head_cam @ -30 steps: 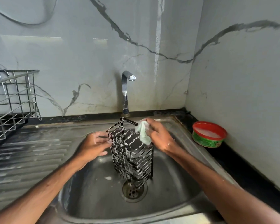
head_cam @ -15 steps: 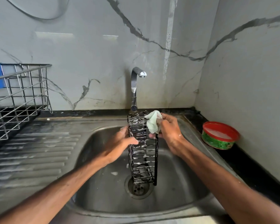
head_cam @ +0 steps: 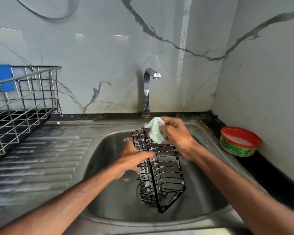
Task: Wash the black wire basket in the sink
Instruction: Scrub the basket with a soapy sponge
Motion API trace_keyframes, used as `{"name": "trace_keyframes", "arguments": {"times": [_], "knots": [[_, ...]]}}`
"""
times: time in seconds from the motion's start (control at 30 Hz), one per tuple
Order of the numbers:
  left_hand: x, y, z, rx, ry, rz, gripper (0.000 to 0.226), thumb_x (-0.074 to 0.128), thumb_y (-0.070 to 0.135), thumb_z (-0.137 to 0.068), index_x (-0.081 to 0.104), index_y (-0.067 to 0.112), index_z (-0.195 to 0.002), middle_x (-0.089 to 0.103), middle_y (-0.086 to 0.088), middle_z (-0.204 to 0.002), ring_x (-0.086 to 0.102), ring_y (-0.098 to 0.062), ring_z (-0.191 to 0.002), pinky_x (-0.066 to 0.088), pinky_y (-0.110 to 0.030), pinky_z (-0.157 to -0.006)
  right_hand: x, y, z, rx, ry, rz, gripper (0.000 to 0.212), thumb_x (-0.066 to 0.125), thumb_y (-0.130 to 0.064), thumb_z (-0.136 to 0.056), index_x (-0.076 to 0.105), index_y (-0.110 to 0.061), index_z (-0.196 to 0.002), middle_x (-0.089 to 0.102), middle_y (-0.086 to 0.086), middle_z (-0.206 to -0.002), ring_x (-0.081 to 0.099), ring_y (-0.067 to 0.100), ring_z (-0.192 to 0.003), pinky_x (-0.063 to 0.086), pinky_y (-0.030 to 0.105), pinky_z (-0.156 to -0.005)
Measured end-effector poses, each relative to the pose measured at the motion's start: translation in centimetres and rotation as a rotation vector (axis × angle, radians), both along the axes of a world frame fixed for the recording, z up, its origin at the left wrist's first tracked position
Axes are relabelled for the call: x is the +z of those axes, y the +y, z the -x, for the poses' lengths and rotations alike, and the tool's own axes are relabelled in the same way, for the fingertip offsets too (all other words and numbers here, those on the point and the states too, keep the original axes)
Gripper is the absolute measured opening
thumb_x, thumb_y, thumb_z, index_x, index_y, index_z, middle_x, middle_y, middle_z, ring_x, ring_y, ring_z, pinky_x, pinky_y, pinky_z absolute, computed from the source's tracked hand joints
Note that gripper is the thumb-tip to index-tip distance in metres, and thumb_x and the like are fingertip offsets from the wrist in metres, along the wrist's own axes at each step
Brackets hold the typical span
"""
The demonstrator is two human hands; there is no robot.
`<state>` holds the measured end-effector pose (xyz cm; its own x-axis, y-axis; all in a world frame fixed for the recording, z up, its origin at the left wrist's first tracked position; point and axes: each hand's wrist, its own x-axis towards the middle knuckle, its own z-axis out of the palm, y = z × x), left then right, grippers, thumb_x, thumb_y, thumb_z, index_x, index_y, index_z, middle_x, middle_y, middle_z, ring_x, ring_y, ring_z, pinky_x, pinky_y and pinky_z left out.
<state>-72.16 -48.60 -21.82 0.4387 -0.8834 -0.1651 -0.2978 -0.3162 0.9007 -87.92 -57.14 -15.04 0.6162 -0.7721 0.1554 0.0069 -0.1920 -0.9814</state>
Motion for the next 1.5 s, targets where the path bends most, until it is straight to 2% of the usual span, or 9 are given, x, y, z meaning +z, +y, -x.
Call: {"name": "trace_keyframes", "arguments": {"times": [0.17,0.33,0.43,0.6,0.83,1.0,1.17,1.33,1.5], "knots": [[0.2,0.5,-1.9,0.04,0.127,-0.003,0.108,0.085,0.032,-0.076,0.018,0.012,-0.158,0.044,-0.005,-0.135,0.066,-0.022,-0.099,0.065,-0.033,-0.07,-1.8,-2.1,1.7,-0.152,0.278,0.214,0.017,0.063,-0.014,-0.098,0.077,-0.015,-0.108,0.078,-0.002,-0.097,0.075,0.011,-0.085,0.061,0.026,-0.071],[0.0,0.7,-2.8,-0.02,0.211,0.004,0.109,0.081,0.05,-0.053,0.043,0.008,-0.146,0.042,-0.003,-0.154,0.061,-0.013,-0.097,0.063,-0.031,-0.068,-3.1,-2.5,1.4,-0.124,0.32,-0.016,0.032,0.062,0.007,-0.091,0.074,-0.016,-0.11,0.077,0.004,-0.103,0.074,0.026,-0.095,0.063,0.048,-0.08],[0.1,0.6,-2.4,-0.033,0.217,0.019,0.092,0.081,0.047,-0.072,0.043,0.015,-0.149,0.042,-0.003,-0.157,0.06,-0.01,-0.094,0.063,-0.029,-0.068,-3.3,-2.4,1.5,-0.005,0.264,-0.178,0.033,0.057,0.011,-0.092,0.074,-0.008,-0.111,0.078,0.009,-0.103,0.074,0.022,-0.086,0.062,0.036,-0.068],[0.6,0.7,-2.1,0.02,0.225,0.027,0.119,0.089,0.055,-0.061,0.03,0.019,-0.158,0.038,-0.009,-0.159,0.062,-0.018,-0.091,0.066,-0.043,-0.073,-3.0,-2.4,1.9,0.051,0.208,-0.398,0.027,0.052,0.009,-0.095,0.067,0.006,-0.118,0.071,0.02,-0.115,0.071,0.024,-0.088,0.06,0.029,-0.062],[1.4,1.1,-1.6,0.032,0.242,-0.016,0.067,0.074,0.052,-0.087,0.051,0.031,-0.146,0.026,-0.013,-0.168,0.055,-0.039,-0.122,0.065,-0.05,-0.082,-2.7,-2.5,1.6,0.085,0.007,-0.668,0.029,0.051,0.006,-0.085,0.06,0.007,-0.112,0.061,0.025,-0.132,0.067,0.035,-0.101,0.064,0.035,-0.07],[1.7,1.2,-1.6,0.042,0.266,-0.017,0.073,0.072,0.058,-0.086,0.048,0.032,-0.151,0.025,-0.014,-0.168,0.042,-0.045,-0.14,0.065,-0.05,-0.083,-3.0,-2.7,1.4,0.137,0.038,-0.619,0.061,0.059,0.017,-0.068,0.059,0.008,-0.128,0.062,0.026,-0.133,0.064,0.038,-0.119,0.061,0.033,-0.084],[2.2,1.8,-0.7,-0.042,0.223,-0.027,0.071,0.068,0.058,-0.089,0.046,0.032,-0.152,0.022,-0.01,-0.17,0.042,-0.044,-0.143,0.065,-0.045,-0.084,-3.4,-2.8,1.2,0.127,0.032,-0.61,0.045,0.055,0.024,-0.084,0.062,0.005,-0.124,0.07,0.024,-0.12,0.071,0.032,-0.107,0.063,0.028,-0.075],[3.3,2.8,0.4,-0.139,0.18,0.003,0.026,0.057,0.055,-0.097,0.051,0.052,-0.123,0.019,-0.002,-0.172,0.031,-0.037,-0.152,0.064,-0.037,-0.084,-3.1,-2.1,1.0,0.077,0.006,-0.553,0.036,0.057,0.018,-0.089,0.066,0.003,-0.12,0.075,0.02,-0.107,0.076,0.026,-0.087,0.062,0.025,-0.064],[4.0,3.0,1.0,-0.157,0.175,-0.031,0.059,0.049,0.058,-0.101,0.036,0.041,-0.155,0.013,0.001,-0.173,0.03,-0.035,-0.153,0.06,-0.04,-0.096,-2.4,-1.0,0.9,0.008,-0.018,-0.427,0.031,0.064,0.015,-0.087,0.065,0.001,-0.114,0.073,0.023,-0.106,0.076,0.034,-0.087,0.064,0.039,-0.066]]}}
